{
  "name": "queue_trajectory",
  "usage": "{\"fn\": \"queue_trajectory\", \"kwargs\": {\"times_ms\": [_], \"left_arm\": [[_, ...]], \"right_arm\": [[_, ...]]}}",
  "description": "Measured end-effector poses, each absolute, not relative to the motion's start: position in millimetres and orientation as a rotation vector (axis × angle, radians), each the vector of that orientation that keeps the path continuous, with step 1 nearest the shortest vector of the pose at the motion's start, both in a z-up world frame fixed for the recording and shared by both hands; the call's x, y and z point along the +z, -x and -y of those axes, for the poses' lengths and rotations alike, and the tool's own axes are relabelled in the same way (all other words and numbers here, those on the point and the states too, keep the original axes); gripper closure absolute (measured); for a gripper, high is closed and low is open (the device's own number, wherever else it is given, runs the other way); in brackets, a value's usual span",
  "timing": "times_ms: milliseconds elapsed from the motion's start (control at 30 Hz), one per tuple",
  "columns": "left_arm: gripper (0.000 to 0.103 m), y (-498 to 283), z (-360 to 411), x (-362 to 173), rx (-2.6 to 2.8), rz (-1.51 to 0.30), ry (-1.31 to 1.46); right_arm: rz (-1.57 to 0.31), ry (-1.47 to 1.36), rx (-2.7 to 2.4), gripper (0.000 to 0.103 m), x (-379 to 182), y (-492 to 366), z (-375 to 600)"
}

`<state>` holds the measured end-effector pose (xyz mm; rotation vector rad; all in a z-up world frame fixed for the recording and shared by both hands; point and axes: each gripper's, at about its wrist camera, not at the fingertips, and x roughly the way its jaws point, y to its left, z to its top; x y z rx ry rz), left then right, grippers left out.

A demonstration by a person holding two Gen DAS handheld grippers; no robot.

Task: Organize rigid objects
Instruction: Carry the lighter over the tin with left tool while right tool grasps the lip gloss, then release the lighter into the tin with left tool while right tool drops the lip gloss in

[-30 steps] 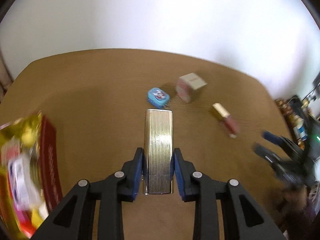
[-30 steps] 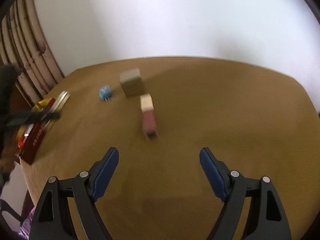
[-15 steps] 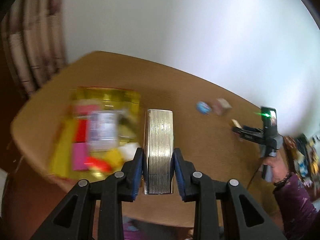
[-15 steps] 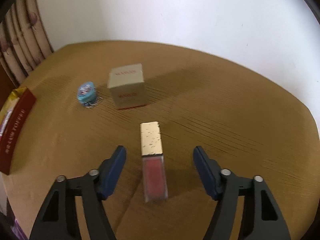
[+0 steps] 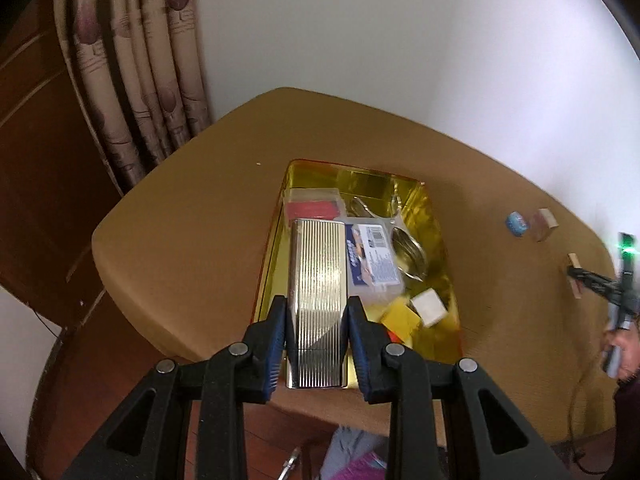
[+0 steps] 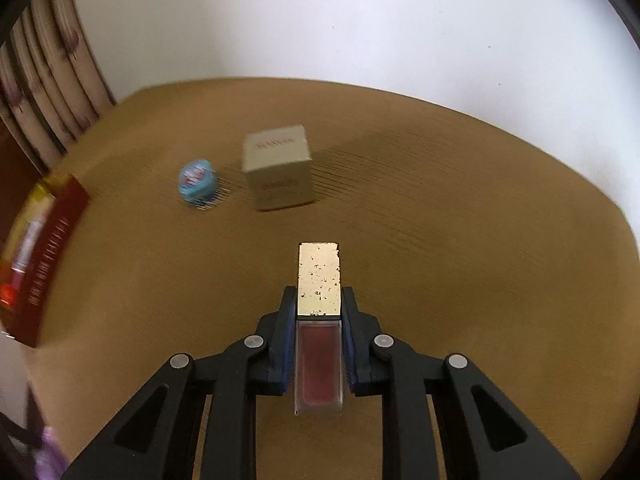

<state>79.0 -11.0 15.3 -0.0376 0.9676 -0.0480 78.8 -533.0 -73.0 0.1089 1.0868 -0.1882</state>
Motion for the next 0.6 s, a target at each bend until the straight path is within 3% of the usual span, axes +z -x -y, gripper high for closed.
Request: {"fn": "queue_trajectory", "kwargs": {"times_ms": [600], "left_arm": [[0.072,-154,25,-50,-0.028,-1.021,-0.176]], "right_arm": [[-0.982,-0.212,0.004,0.085,-6,-44,450]]}}
